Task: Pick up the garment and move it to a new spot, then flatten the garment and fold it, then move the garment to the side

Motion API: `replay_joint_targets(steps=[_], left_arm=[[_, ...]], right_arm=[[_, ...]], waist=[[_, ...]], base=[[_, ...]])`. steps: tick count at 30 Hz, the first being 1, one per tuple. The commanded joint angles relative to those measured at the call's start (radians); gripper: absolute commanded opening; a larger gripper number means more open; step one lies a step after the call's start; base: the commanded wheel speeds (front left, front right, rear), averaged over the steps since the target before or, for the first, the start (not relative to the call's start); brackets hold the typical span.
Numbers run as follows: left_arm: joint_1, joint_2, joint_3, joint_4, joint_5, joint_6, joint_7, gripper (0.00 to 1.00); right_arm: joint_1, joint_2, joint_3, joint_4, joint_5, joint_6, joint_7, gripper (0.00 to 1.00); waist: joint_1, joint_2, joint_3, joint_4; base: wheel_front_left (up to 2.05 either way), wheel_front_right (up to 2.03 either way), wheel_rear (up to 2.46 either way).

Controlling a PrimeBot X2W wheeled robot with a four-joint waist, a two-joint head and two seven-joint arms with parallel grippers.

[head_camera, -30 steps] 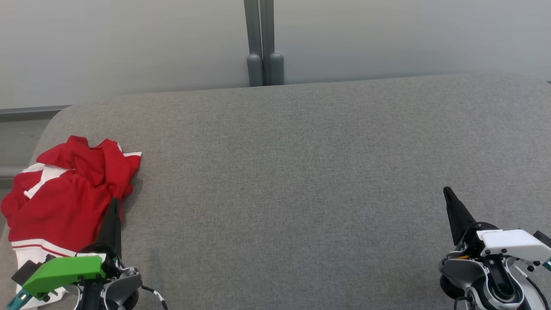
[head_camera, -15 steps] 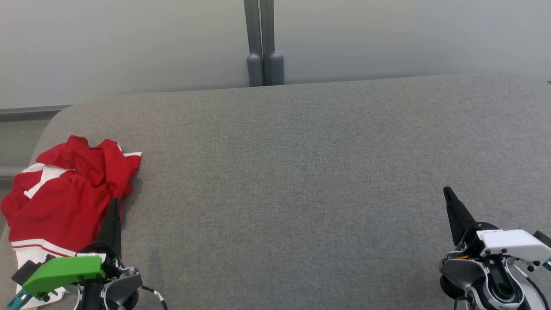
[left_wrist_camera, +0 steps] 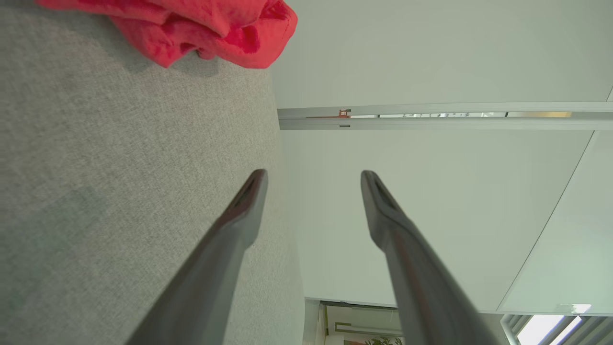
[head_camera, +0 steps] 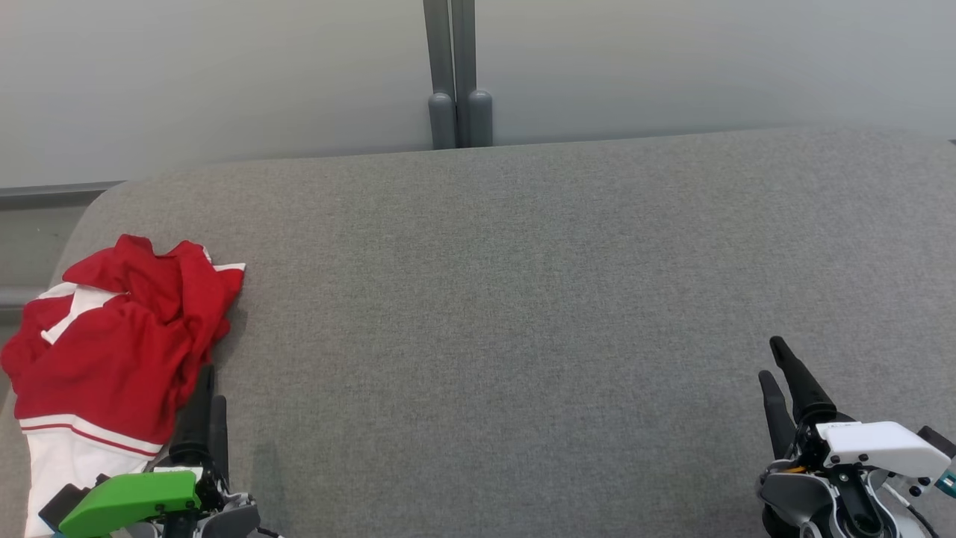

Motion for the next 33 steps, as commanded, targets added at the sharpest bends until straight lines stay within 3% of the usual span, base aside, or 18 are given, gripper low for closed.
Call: replay_joint_targets(steps=[1,15,33], left_arm=[[-0.028,0.012,-0.006,-0.011,0.027,0.0,-0.012,1.0],[-0.046,0.01,0.005,0.008,0.21,0.0,-0.074,1.0],[-0.063,0.01,0.002,0.028,0.552,0.0,-0.145,1.0]], right_arm=[[-0.017,-0.014,0.009,-0.024,-0.016,0.0,-0.016,1.0],[-0.031,-0.038,0.044,-0.017,-0.163,0.0,-0.086,1.0],[-0.045,-0.028,0.03,-0.01,-0.545,0.001,-0.157,1.0]], waist=[[0.0,0.0,0.001,0.0],[0.0,0.0,0.005,-0.001],[0.0,0.0,0.009,-0.001]], base=[[0.0,0.0,0.0],[0.0,0.0,0.0],[0.0,0.0,0.0]])
